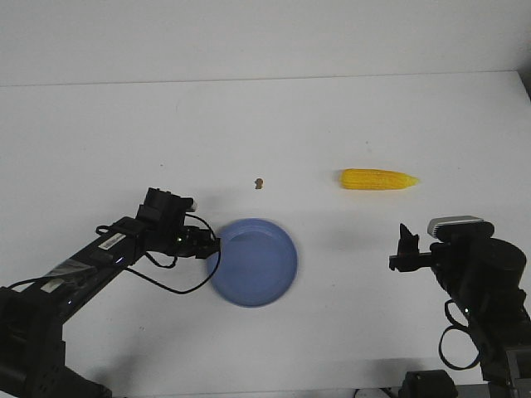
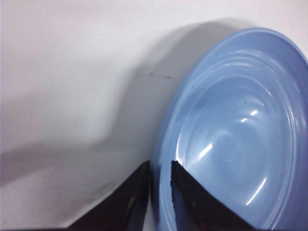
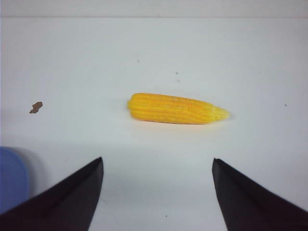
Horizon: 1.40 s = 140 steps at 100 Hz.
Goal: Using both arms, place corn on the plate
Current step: 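Drag the blue plate with the left gripper toward the table center, then release the plate and pull the left gripper back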
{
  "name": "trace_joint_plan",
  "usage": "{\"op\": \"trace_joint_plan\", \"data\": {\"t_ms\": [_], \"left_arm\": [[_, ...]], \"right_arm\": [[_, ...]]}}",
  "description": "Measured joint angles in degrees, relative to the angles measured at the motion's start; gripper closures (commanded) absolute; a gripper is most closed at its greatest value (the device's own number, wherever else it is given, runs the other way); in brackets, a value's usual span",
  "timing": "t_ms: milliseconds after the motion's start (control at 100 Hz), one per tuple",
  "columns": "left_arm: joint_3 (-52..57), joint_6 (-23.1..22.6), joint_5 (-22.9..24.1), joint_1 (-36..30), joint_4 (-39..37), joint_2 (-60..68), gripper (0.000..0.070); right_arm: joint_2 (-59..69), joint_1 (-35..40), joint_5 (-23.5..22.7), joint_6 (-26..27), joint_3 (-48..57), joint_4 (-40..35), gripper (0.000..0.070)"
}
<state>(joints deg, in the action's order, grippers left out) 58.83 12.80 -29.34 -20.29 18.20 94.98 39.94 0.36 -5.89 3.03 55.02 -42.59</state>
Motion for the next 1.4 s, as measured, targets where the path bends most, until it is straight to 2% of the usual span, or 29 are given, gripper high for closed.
{"op": "trace_joint_plan", "data": {"t_ms": [90,230,270,380,720,880,1120,1400], "left_arm": [[0.0,0.0,0.7,-0.1,0.0,0.0,0.0539],[0.0,0.0,0.9,-0.1,0.0,0.0,0.0373],[0.0,0.0,1.0,-0.1,0.0,0.0,0.0290],[0.0,0.0,0.5,-0.1,-0.3,0.0,0.0000],[0.6,-1.4,2.5,0.2,-1.0,-1.1,0.0000],[-0.3,-3.0,5.7,1.7,0.2,-6.0,0.0000],[-0.2,-7.5,15.7,4.5,0.9,-22.0,0.0000],[-0.2,-11.0,27.6,7.9,10.4,-33.0,0.0000]], "right_arm": [[0.0,0.0,0.0,0.0,0.0,0.0,0.0221],[0.0,0.0,0.0,0.0,0.0,0.0,0.0221],[0.0,0.0,0.0,0.0,0.0,0.0,0.0221],[0.0,0.0,0.0,0.0,0.0,0.0,0.0221],[0.0,0.0,0.0,0.0,0.0,0.0,0.0221],[0.0,0.0,0.0,0.0,0.0,0.0,0.0221],[0.0,0.0,0.0,0.0,0.0,0.0,0.0221],[0.0,0.0,0.0,0.0,0.0,0.1,0.0221]]}}
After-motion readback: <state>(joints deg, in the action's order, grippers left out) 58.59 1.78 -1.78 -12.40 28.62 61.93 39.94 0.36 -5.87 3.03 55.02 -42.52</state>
